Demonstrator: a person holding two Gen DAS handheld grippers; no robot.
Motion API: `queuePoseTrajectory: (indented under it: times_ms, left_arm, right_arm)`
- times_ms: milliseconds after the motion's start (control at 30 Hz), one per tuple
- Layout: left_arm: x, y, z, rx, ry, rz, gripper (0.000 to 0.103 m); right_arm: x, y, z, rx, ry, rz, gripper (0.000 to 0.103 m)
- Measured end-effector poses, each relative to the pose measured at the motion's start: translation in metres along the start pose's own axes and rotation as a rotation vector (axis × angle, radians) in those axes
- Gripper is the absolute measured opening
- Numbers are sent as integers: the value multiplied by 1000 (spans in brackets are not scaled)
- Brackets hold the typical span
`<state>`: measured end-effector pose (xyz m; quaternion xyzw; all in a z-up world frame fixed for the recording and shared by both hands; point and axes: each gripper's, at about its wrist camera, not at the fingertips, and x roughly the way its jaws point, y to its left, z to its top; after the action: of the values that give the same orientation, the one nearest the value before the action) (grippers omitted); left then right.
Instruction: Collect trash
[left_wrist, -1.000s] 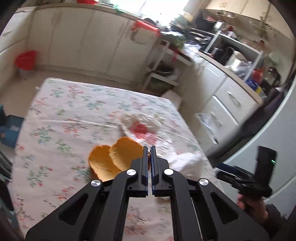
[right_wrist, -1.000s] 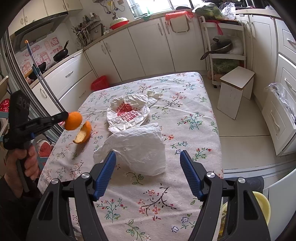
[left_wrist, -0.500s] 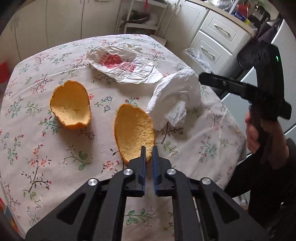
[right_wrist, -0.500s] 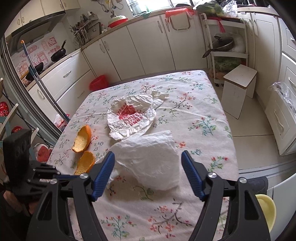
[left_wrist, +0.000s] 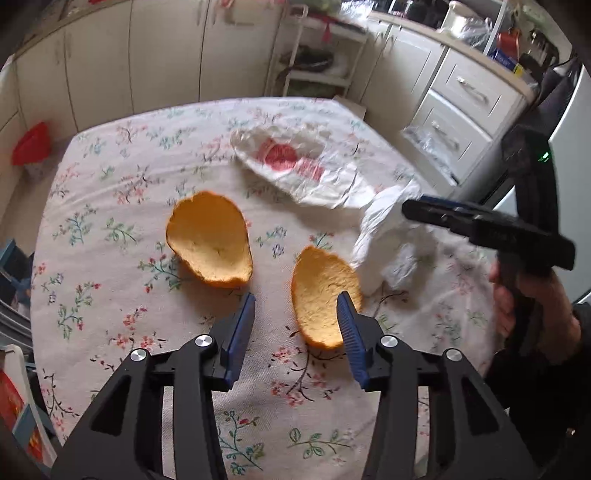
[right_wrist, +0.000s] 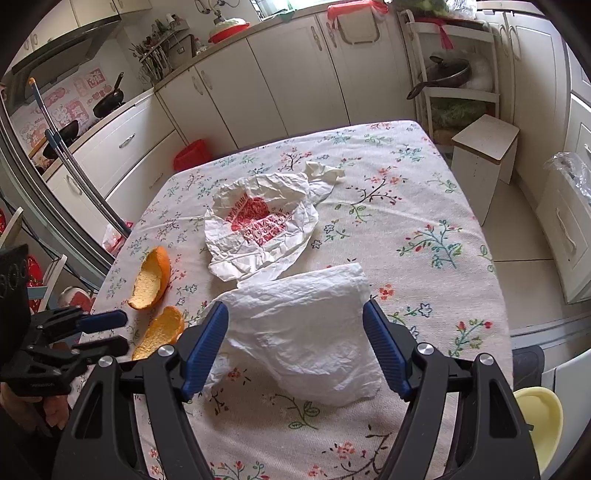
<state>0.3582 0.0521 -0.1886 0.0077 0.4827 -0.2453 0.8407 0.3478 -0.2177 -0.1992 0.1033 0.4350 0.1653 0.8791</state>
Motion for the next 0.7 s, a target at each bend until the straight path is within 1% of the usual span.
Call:
queuePoseTrajectory:
  times_ms: [67,233,300,333,433,500,567,600,700]
  left_arm:
    - [8,-2,0,4,18,1,44]
    - [23,-19,-2,44,37,-5,44]
    - [26,-25,-4,60,41,1,44]
    - [27,-29,-5,74,37,13,44]
    - [28,-35,-6,90,33,22,43]
    - [28,-37,-7,97,34,20,31]
    - [29,-41,-7,109,33,24,24]
    - [29,-42,-7,115,33,26,21]
    - [29,-49,-7,142,29,35,14]
  right_arm:
    - [1,-1,0,-2,3,4,71]
    - [3,-4,-2,-4,27,16,54]
    - [3,-4,-3,-8,37,21,46]
    - [3,-4,-4,-9,39,25,44]
    - [1,-2,-5,-19,40,34,32]
    - [-1,-2,-6,-25,38,40,24]
    - [-2,-1,-7,-27,35,42,19]
    - [-4,-1,-7,-28,33,43,18]
    - [-7,-2,-7,-29,27,45,17]
